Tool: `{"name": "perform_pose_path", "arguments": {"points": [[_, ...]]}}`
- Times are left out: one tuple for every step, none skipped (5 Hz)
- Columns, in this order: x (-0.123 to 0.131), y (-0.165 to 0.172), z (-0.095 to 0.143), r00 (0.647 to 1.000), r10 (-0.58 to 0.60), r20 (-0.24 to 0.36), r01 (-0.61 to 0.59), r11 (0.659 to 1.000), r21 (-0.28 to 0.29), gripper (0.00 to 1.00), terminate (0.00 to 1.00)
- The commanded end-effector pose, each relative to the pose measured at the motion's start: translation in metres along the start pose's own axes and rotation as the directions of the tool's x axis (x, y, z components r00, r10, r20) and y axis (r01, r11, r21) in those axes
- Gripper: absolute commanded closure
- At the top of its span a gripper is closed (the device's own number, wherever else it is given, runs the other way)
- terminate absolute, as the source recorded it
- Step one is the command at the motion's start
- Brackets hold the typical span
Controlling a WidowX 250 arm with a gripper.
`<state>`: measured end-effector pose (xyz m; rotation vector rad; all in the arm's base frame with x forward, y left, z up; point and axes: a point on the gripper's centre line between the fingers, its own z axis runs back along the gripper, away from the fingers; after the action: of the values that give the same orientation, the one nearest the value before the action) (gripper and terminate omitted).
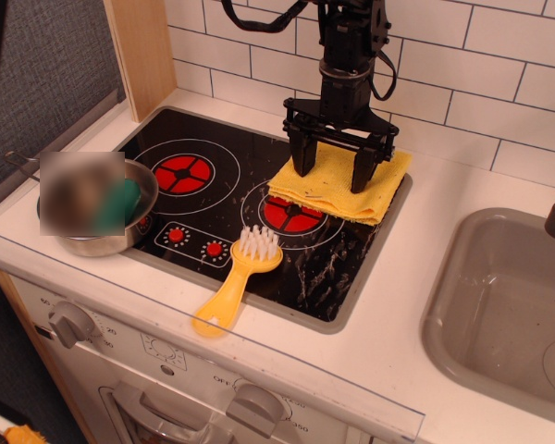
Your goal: PLACE THE YELLOW CLOTH AT THE LEFT SIDE OF THE STOVE
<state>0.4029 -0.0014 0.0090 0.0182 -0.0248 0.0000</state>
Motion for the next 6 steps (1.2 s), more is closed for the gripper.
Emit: {"name": "perform_pose_path", "arguments": {"points": [[-0.013,0.026,0.000,1.000,0.013,0.000,-0.013,1.000,0.028,0.00,0.00],[-0.015,0.060,0.008,0.998,0.049,0.031,-0.050,0.998,0.026,0.00,0.00],[-0.016,0.088,0.016,0.997,0.052,0.065,-0.055,0.997,0.045,0.00,0.00],[-0.016,0.113,0.023,0.996,0.037,0.086,-0.045,0.995,0.091,0.00,0.00],[-0.017,0.140,0.024,0.996,0.027,0.087,-0.038,0.992,0.118,0.00,0.00],[-0.015,0.158,0.020,0.995,0.035,0.089,-0.047,0.991,0.128,0.00,0.00]]}}
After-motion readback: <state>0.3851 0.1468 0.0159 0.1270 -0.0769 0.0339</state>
